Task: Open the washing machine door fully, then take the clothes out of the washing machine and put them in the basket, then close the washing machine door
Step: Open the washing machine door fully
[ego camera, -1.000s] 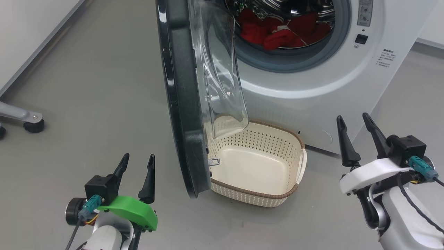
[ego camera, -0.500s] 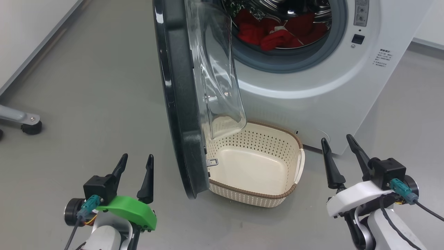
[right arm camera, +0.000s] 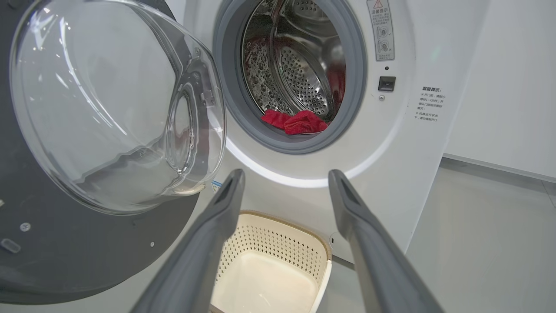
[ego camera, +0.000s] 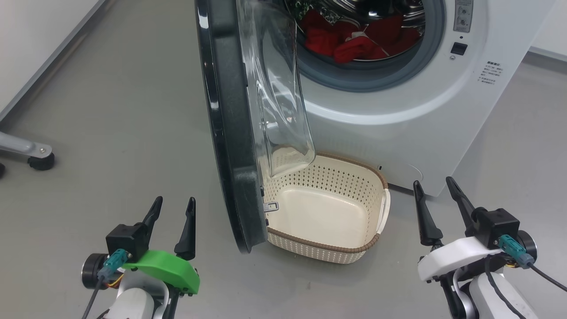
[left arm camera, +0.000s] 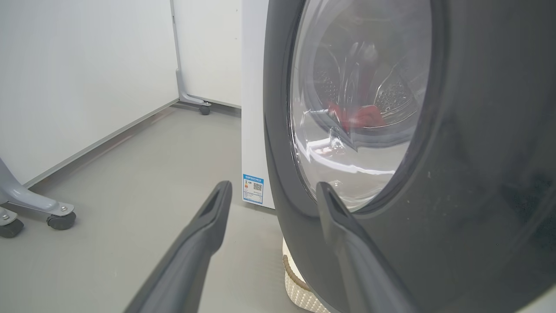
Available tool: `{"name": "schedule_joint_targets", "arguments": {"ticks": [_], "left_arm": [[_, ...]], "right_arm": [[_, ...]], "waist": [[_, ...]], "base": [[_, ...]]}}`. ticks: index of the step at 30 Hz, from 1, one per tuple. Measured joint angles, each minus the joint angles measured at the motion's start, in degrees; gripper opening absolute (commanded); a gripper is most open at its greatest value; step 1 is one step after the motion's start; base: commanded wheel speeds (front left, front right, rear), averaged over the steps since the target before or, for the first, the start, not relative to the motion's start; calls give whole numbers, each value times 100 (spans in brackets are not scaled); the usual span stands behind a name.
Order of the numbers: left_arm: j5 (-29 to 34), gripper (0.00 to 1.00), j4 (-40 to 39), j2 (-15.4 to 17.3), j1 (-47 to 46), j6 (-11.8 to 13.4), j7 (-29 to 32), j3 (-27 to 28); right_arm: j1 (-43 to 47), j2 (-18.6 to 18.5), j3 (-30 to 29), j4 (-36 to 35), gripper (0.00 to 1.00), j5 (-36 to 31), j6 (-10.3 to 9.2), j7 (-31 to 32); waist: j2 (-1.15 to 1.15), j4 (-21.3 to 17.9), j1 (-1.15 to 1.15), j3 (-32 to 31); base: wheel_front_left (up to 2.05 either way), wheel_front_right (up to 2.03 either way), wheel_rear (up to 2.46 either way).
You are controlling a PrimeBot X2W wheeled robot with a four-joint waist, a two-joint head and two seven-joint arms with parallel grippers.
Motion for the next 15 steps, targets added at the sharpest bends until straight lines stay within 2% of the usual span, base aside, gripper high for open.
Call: {"name": "schedule_joint_targets", "arguments": {"ticks": [10,11,12,15], "left_arm": [[7,100,0,-1,2,0,0,5],[8,35,0,-1,2,0,0,4],[8,0,0,-1,2,0,0,4],[8,0,0,-2,3,0,0,4]], "right_arm": [[119,140,-158,-3,100,-122,101,0],[122,141,-177,-3,100,-142,122,0],[122,142,-194,-3,100,-154,134,0],[122,157,-231,-3,100,-211,147,0]], "waist": [[0,9,0,-3],[0,10,0,-1],[0,12,0,0],[0,15,0,3]], "base": [[0,0,0],[0,0,0],[0,0,0],[0,0,0]]}}
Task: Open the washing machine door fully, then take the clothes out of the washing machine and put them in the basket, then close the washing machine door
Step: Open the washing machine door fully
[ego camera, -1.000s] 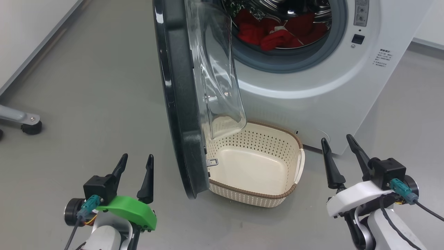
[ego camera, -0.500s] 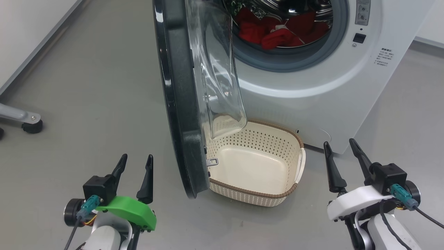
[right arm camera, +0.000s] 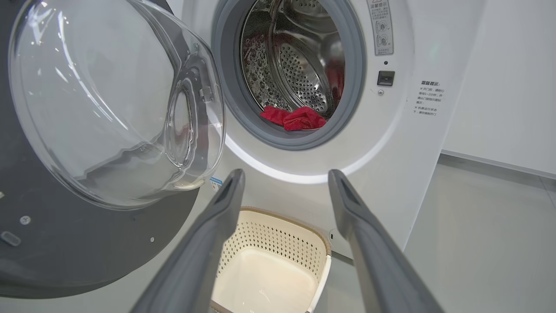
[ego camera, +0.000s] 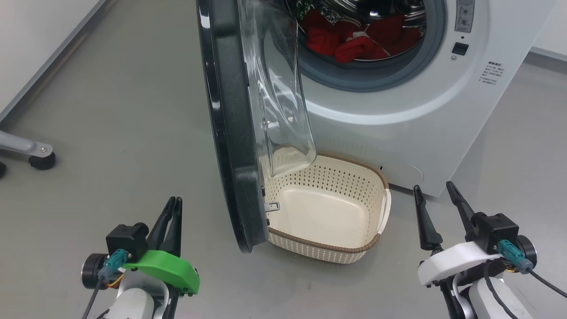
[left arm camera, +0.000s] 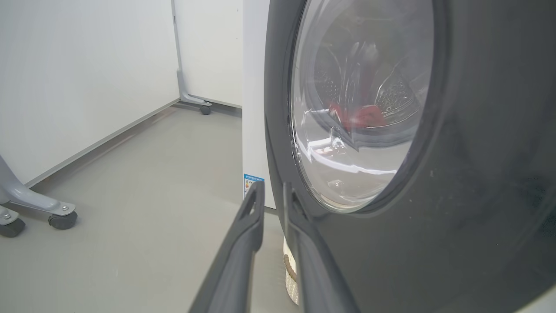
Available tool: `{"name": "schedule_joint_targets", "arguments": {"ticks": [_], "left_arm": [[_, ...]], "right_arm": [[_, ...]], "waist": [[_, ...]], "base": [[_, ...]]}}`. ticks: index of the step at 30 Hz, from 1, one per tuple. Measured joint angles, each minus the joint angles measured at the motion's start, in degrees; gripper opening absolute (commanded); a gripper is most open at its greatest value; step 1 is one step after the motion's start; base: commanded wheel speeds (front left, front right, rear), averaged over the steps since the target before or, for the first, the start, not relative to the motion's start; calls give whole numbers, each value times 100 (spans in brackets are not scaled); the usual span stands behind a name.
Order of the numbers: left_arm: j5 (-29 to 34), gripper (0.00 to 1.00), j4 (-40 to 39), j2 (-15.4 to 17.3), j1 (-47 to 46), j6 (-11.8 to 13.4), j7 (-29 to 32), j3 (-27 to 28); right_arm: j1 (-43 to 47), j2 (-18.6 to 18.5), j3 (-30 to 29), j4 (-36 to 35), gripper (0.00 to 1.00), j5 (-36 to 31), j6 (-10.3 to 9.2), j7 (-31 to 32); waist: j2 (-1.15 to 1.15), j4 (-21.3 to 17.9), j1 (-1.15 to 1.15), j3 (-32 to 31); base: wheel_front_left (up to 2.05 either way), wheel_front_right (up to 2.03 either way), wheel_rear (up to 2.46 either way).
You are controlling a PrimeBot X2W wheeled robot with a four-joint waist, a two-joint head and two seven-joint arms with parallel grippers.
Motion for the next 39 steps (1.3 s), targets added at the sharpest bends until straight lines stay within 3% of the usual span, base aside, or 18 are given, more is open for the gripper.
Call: {"name": "schedule_joint_targets", "arguments": {"ticks": [18,30,39], "left_arm": [[119,0,-509,-4,-10,13,0,214],[548,0,-2260,-2,-500,121,-2,605],[843,0,-3535,-9,-781,-16,-34,334]], "right_arm": [[23,141,-219,0,100,-235,171,0],[99,188,-356,1,100,-336,268,0],[102,277,-381,40,100,-444,383,0]], "waist": [[0,56,0,7],[0,77,0,0],[0,42,0,-72]], "base": [[0,0,0],[0,0,0],[0,0,0]]}}
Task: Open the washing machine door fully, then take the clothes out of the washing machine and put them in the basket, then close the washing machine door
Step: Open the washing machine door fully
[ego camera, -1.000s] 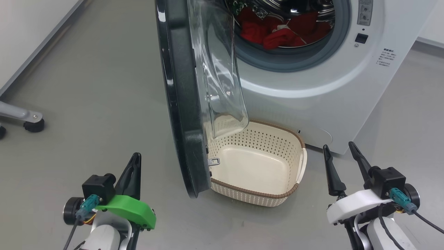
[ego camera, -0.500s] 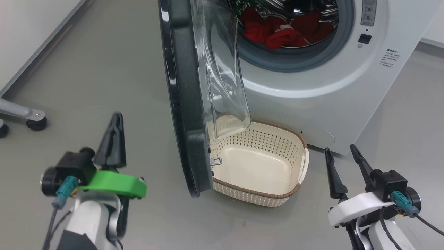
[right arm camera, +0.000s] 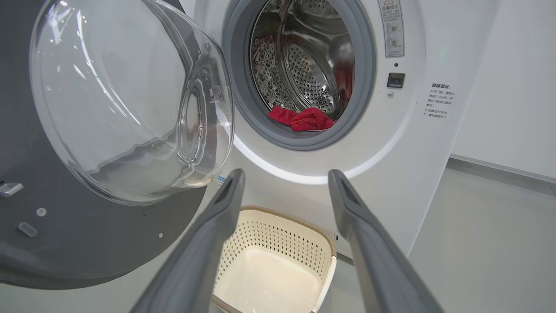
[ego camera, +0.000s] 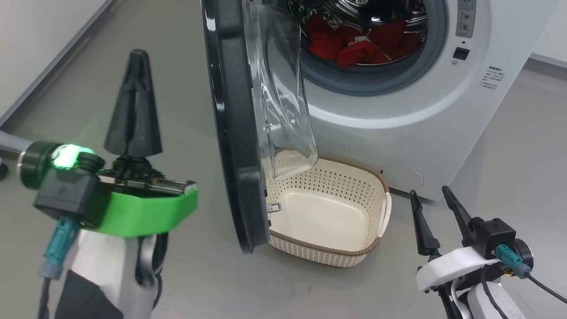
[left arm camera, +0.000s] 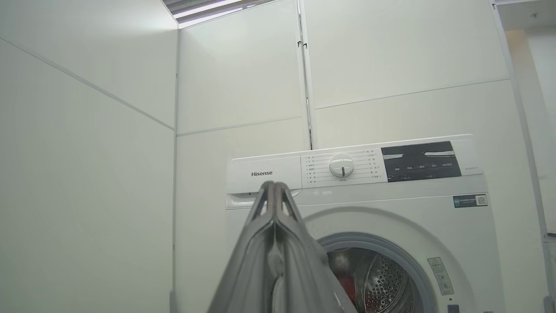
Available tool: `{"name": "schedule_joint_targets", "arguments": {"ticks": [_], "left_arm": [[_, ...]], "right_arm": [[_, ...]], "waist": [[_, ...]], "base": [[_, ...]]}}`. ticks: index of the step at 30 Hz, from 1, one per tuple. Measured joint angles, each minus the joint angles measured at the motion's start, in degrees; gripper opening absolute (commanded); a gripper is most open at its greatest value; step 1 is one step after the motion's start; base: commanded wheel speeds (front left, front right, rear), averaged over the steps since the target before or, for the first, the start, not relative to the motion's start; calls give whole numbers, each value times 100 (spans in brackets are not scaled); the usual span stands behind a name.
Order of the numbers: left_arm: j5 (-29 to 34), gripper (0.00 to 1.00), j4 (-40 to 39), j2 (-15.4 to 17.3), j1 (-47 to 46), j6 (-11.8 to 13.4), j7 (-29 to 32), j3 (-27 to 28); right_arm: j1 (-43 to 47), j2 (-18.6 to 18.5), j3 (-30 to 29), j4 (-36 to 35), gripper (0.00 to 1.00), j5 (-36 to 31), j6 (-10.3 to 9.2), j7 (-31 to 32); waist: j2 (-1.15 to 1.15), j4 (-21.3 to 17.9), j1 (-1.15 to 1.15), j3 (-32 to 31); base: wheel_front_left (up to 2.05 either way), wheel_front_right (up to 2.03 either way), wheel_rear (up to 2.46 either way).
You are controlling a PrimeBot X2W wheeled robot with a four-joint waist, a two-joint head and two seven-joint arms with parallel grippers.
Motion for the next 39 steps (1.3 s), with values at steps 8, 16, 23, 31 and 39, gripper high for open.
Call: {"name": "schedule_joint_targets", "arguments": {"ticks": [8,16,23,31,39], "left_arm": [[-33,0,-225,-2,182,-399,0,-988],[-367,0,77,7,789,-522,600,-1985],[-675,0,512,21,1150,-548,1093,-2202],[-714,0,932,23,1224,-436,1339,-2125],[-751,0,1203,22,1222,-289,1370,-1965]], "right_arm": [[37,53,-26,2,100,-43,21,0],[113,74,-65,40,100,-52,71,0],[113,82,-103,43,100,-92,119,0],[113,93,-143,45,100,-111,121,0],[111,103,-177,54,100,-135,158,0]], "waist": [[0,-76,0,-40],[0,-151,0,-47],[0,-179,0,-19],[0,-182,0,27],[0,-200,0,63]], "base": [[0,0,0],[0,0,0],[0,0,0],[0,0,0],[0,0,0]]}}
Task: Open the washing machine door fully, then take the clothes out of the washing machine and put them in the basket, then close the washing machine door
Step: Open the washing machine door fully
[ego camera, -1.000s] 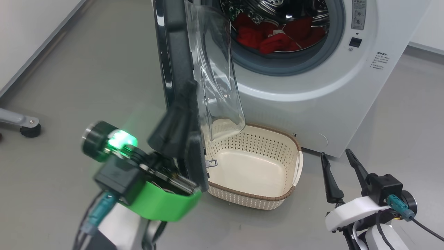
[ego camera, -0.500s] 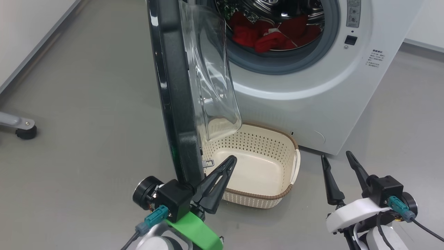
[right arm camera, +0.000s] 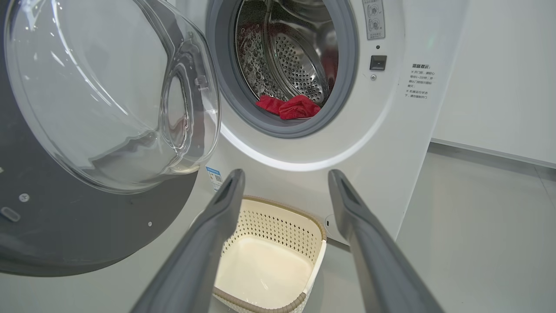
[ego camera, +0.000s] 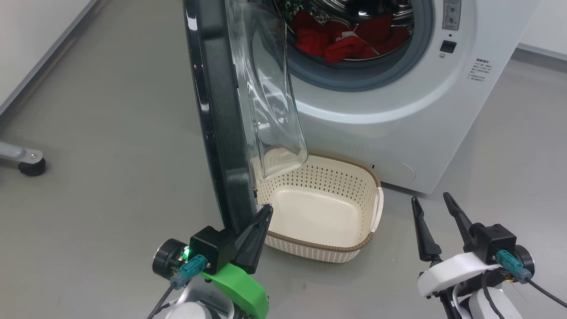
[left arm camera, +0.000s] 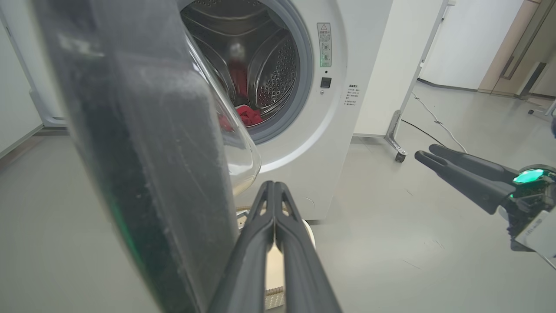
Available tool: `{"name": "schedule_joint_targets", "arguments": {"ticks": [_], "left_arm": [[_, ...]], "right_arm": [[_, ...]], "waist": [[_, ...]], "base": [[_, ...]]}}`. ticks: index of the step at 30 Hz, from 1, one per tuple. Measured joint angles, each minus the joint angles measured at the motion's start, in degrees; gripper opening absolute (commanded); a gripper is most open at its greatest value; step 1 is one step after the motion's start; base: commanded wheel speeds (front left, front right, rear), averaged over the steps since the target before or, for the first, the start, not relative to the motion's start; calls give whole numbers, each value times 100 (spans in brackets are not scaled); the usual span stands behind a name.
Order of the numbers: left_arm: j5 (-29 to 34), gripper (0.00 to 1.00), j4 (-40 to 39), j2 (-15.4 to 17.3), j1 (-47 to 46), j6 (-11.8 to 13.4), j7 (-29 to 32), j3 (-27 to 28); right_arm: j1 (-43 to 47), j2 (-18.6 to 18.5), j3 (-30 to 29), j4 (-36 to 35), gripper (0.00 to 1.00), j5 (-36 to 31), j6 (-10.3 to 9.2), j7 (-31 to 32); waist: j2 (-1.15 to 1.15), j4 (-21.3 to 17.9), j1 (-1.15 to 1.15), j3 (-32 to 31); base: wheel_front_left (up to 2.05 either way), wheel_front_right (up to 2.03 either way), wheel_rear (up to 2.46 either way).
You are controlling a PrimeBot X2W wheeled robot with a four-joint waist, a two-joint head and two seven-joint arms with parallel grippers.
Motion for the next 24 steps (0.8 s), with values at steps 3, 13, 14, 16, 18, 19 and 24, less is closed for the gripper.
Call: {"name": "schedule_joint_targets", "arguments": {"ticks": [3,13,14,16,18,19,24], "left_arm": [[-12,0,57,0,-3,51,-1,31],[-58,0,241,0,-23,175,-59,159],[-70,0,249,0,-27,179,-62,169],[-93,0,270,0,-34,201,-87,191],[-108,0,298,-1,-36,233,-109,210],[-109,0,313,-4,-37,245,-123,213],[-109,0,404,-11,-54,250,-179,237]], "right_arm": [[0,2,-18,2,100,-1,13,0],[-4,12,-78,26,100,-9,23,0],[-4,13,-85,26,100,-9,24,0],[-5,15,-96,30,100,-9,33,0],[-7,18,-103,30,100,-10,58,0],[-7,21,-110,31,100,-10,58,0],[-8,32,-133,34,100,-30,63,0]], "waist": [[0,-11,0,17],[0,-31,0,64],[0,-30,0,67],[0,-28,0,73],[0,-24,0,79],[0,-22,0,81],[0,-4,0,93]], "base": [[0,0,0],[0,0,0],[0,0,0],[0,0,0],[0,0,0],[0,0,0],[0,0,0]]}}
